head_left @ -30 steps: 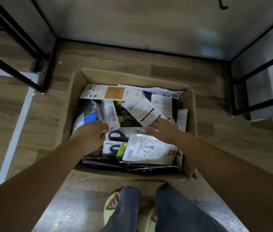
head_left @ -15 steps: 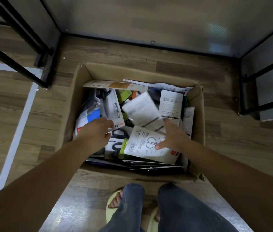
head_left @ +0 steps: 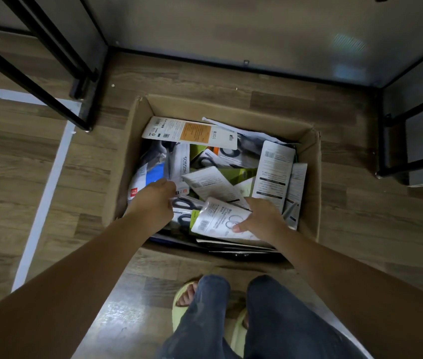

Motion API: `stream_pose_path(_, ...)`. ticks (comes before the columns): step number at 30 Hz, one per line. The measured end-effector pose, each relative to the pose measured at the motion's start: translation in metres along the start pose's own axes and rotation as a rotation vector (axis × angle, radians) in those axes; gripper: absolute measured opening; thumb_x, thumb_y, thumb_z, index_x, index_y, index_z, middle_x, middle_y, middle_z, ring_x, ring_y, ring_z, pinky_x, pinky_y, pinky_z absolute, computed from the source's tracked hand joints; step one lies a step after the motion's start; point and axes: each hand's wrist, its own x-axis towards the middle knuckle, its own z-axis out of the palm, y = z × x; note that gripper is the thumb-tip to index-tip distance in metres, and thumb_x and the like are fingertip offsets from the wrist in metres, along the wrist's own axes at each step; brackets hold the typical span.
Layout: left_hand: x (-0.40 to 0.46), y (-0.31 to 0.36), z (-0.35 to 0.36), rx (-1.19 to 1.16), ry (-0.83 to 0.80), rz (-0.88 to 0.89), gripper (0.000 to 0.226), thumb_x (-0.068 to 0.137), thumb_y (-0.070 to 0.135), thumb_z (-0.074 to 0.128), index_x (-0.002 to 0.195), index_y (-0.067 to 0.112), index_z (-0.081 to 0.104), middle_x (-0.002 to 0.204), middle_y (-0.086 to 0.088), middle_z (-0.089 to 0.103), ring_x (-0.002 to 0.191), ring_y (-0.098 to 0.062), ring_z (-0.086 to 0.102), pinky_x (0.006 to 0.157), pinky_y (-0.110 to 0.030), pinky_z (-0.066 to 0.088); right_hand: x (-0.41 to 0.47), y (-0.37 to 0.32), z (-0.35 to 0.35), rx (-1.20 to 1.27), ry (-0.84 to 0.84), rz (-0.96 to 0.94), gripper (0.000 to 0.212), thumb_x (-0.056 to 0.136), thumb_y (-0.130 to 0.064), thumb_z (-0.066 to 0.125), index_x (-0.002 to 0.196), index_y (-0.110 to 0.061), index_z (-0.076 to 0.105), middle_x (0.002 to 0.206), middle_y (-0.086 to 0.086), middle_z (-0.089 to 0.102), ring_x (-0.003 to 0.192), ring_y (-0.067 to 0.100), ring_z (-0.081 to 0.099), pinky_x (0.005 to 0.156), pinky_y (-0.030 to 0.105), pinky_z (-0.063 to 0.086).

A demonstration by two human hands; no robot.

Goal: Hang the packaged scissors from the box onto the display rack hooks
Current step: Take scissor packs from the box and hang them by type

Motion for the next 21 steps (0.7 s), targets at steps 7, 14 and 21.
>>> stream_pose_path(7,-0.041,0.013,-0.052,-0.192,0.014,-0.124,0.034,0.087,0.001,0.054,0.119,0.008,0.061,0.122,-0.012,0.061,0.111,-0.028,0.056,0.091,-0.027,0.039,-0.040,-0.035,-0.070,0.055,0.009,-0.044,0.053,0.067,-0.029,0.082,0.114,-0.022,0.059,0.108,-0.001,0.063,0.103,0.020,0.057,0.073,0.026,0.044)
stream_pose_path(14,-0.075,0.044,-0.119,-0.343,-0.048,-0.245,0.025,0.087,0.009,0.057,0.111,0.011,0.064,0.109,-0.010,0.064,0.097,-0.025,0.057,0.076,-0.026,0.041,-0.107,-0.062,-0.150,0.533,-0.004,-0.039,0.040,0.067,0.000,0.079,0.104,-0.006,0.065,0.108,0.011,0.068,0.101,0.029,0.063,0.090,0.046,0.050)
stream_pose_path(21,-0.127,0.115,-0.212,-0.837,-0.219,-0.354,0.058,0.082,0.046,0.065,0.128,0.013,0.052,0.124,-0.009,0.058,0.105,-0.022,0.059,0.073,-0.025,0.043,-0.203,-0.121,-0.246,0.838,0.073,-0.102,0.025,0.069,0.002,0.076,0.090,-0.010,0.069,0.087,0.007,0.074,0.070,0.017,0.071,0.059,0.029,0.057)
